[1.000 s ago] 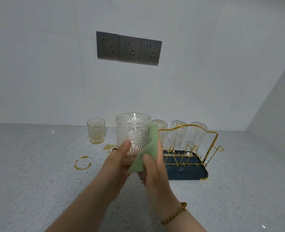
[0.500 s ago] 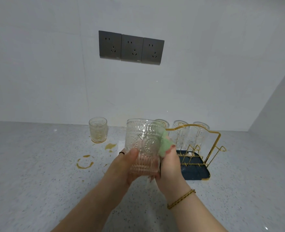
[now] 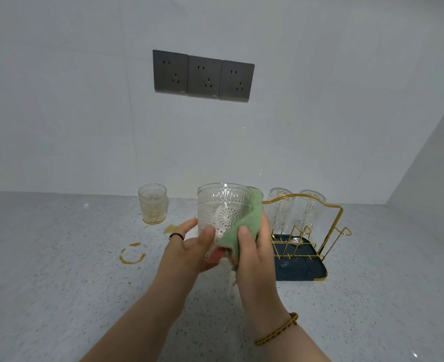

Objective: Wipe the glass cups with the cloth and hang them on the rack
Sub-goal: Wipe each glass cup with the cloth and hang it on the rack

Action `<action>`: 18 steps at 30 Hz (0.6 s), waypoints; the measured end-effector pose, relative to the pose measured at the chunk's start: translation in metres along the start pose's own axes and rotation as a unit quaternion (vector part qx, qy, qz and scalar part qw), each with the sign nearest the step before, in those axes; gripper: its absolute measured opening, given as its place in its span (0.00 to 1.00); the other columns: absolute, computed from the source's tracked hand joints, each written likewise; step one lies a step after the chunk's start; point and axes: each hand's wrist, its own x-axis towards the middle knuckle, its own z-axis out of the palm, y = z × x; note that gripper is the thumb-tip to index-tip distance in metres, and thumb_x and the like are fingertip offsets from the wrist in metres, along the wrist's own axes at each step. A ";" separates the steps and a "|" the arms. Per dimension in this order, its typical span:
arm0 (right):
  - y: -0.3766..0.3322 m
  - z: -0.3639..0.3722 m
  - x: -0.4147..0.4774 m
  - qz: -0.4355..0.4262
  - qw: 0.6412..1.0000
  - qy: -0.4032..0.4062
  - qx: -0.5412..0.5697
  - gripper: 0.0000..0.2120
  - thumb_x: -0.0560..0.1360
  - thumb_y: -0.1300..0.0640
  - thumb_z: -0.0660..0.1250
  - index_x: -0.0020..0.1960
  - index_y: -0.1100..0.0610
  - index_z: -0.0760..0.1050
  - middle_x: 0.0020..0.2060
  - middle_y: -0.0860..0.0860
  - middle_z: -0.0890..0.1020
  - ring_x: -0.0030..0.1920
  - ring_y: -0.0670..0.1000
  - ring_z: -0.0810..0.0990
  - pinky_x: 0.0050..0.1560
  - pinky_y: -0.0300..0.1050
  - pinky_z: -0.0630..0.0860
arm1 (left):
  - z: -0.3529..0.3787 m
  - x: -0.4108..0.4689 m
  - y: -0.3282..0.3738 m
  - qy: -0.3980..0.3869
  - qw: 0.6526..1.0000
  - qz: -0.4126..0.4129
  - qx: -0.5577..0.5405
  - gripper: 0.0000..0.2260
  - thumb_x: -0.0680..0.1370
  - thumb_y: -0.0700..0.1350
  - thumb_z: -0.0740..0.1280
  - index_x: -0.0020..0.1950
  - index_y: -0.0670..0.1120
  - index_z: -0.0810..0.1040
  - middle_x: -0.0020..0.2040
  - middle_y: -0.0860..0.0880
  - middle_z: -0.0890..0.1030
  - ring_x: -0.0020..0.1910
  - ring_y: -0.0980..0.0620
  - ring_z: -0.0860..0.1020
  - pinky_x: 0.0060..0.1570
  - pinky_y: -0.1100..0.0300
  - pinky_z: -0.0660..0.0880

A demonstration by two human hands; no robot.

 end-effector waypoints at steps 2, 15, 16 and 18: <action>0.003 0.002 -0.001 -0.016 1.000 -0.002 -0.022 0.25 0.76 0.54 0.55 0.71 0.45 0.54 0.69 0.50 0.65 0.65 0.49 0.69 0.59 0.34 0.73 | 0.002 -0.001 -0.001 -0.007 1.000 0.010 -0.023 0.07 0.79 0.46 0.59 0.53 0.45 0.73 0.38 0.50 0.80 0.31 0.61 0.80 0.32 0.68 0.78; -0.006 -0.002 0.002 0.088 0.980 -0.068 0.168 0.14 0.79 0.53 0.50 0.51 0.59 0.71 0.26 0.47 0.79 0.24 0.43 0.77 0.19 0.33 0.70 | -0.004 -0.007 0.002 -0.130 0.987 0.004 -0.095 0.44 0.55 0.63 0.76 0.59 0.34 0.73 0.50 0.36 0.81 0.45 0.42 0.80 0.46 0.49 0.77; -0.008 -0.003 -0.002 0.088 0.977 -0.080 0.178 0.14 0.79 0.53 0.50 0.52 0.60 0.71 0.25 0.48 0.78 0.23 0.42 0.76 0.18 0.32 0.69 | -0.003 -0.009 0.004 -0.139 0.985 0.003 -0.098 0.41 0.57 0.62 0.76 0.58 0.34 0.75 0.49 0.36 0.81 0.45 0.42 0.81 0.46 0.50 0.77; -0.009 0.000 -0.009 0.047 0.990 -0.097 0.093 0.21 0.74 0.49 0.55 0.65 0.53 0.64 0.38 0.50 0.78 0.28 0.39 0.77 0.23 0.30 0.70 | -0.005 -0.009 0.005 -0.146 0.984 0.021 -0.102 0.20 0.69 0.55 0.69 0.44 0.36 0.81 0.38 0.42 0.83 0.36 0.49 0.81 0.39 0.59 0.78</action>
